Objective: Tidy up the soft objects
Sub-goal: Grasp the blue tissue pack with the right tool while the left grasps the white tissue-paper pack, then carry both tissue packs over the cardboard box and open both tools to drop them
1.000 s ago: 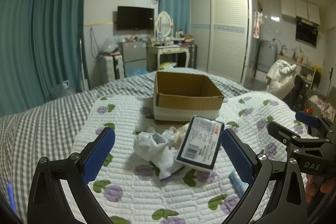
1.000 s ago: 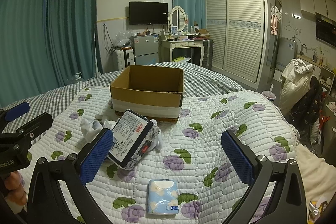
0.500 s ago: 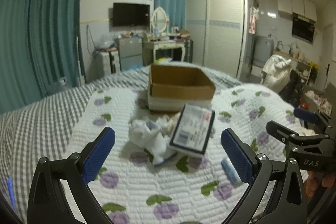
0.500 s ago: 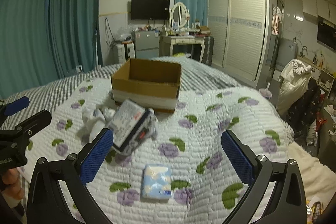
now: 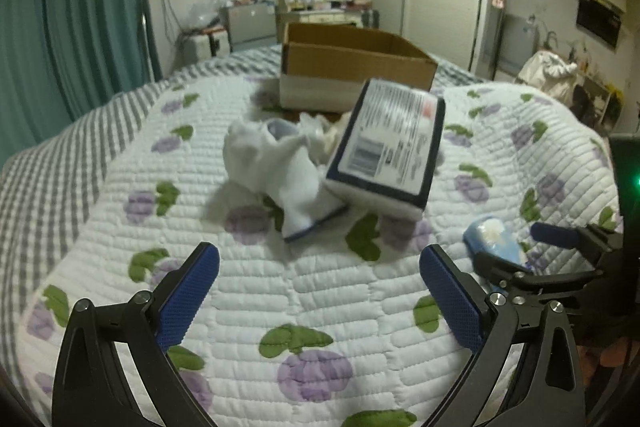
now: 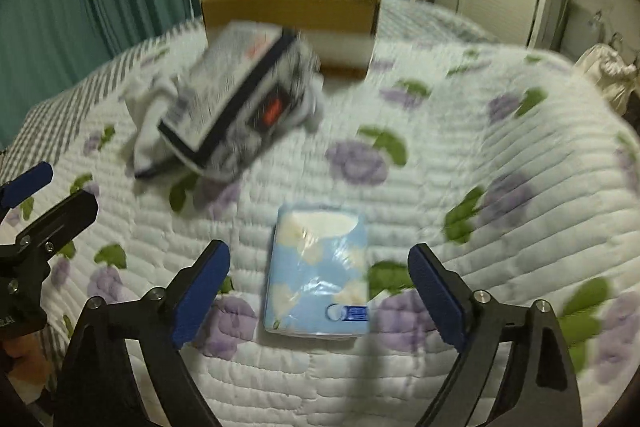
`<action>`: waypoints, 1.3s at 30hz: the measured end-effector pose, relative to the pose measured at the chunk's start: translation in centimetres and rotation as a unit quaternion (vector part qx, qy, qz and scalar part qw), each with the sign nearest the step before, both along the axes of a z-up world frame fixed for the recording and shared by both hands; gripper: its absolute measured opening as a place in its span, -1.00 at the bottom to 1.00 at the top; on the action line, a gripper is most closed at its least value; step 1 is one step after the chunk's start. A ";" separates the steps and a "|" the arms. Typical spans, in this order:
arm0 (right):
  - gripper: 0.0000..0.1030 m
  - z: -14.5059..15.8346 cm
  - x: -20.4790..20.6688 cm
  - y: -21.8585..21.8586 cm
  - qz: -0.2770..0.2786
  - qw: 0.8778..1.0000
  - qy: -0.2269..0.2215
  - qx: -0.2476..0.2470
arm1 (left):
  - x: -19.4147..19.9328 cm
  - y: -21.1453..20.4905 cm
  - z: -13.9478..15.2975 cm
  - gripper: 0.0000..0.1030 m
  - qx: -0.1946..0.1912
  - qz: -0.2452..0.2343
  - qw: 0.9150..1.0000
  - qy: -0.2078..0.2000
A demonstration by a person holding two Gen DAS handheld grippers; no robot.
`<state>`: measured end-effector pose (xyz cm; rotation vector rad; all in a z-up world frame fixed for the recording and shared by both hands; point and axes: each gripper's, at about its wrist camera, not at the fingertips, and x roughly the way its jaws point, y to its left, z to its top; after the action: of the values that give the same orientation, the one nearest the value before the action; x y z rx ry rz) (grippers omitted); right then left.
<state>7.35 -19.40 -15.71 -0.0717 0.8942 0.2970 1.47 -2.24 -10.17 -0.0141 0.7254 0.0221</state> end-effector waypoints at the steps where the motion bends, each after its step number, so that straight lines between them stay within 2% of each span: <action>1: 0.70 -0.4 0.2 0.0 -0.001 1.000 0.003 0.003 | 0.2 -0.1 -0.2 0.98 0.000 -0.001 1.000 0.002; 3: 0.57 -1.0 0.7 -0.3 -0.006 1.000 0.011 0.009 | 0.5 -0.1 -0.4 0.98 -0.002 -0.002 1.000 0.003; 5: 0.16 -1.3 1.2 -0.6 -0.005 1.000 0.019 0.018 | 0.9 -0.3 -0.4 0.97 -0.004 -0.004 1.000 0.005; 6: 0.04 -1.3 1.5 -0.7 -0.006 0.999 0.021 0.023 | 1.2 -0.5 -0.4 0.97 -0.004 -0.007 1.000 0.006; 7: 0.00 -1.2 1.7 -1.0 -0.008 0.999 0.022 0.029 | 1.4 -0.6 -0.4 0.97 -0.003 -0.008 1.000 0.006; 10: -0.01 0.1 1.9 -1.5 -0.017 0.999 0.004 0.040 | 2.6 -1.2 -0.2 0.97 0.000 -0.019 1.000 0.007; 16: -0.01 3.2 4.3 -1.9 -0.033 0.998 -0.048 0.030 | 6.4 -2.9 0.0 0.96 0.000 -0.046 0.999 0.006; 19: -0.01 3.7 5.6 -2.5 -0.041 0.997 -0.056 0.037 | 8.1 -3.5 -0.3 0.87 0.002 -0.061 0.998 0.006; 22: -0.01 3.4 6.3 -2.9 -0.051 0.997 -0.054 0.036 | 10.1 -4.0 -1.2 0.86 0.019 -0.068 0.997 0.011; 25: -0.01 3.0 6.7 -3.3 -0.052 0.997 -0.050 0.036 | 11.0 -4.1 -1.8 0.86 0.015 -0.077 0.997 0.017; 32: -0.01 3.0 6.3 -3.5 -0.049 0.997 -0.053 0.038 | 9.9 -4.5 -1.7 0.59 0.026 -0.087 0.996 0.014; 39: -0.01 5.5 4.0 -3.2 -0.040 0.995 -0.079 0.042 | 7.4 -4.6 0.8 0.54 0.025 -0.087 0.996 -0.003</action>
<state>11.31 -22.61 -10.20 0.0171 0.7248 0.2506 8.89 -6.87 -9.38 0.0973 0.7179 -0.1266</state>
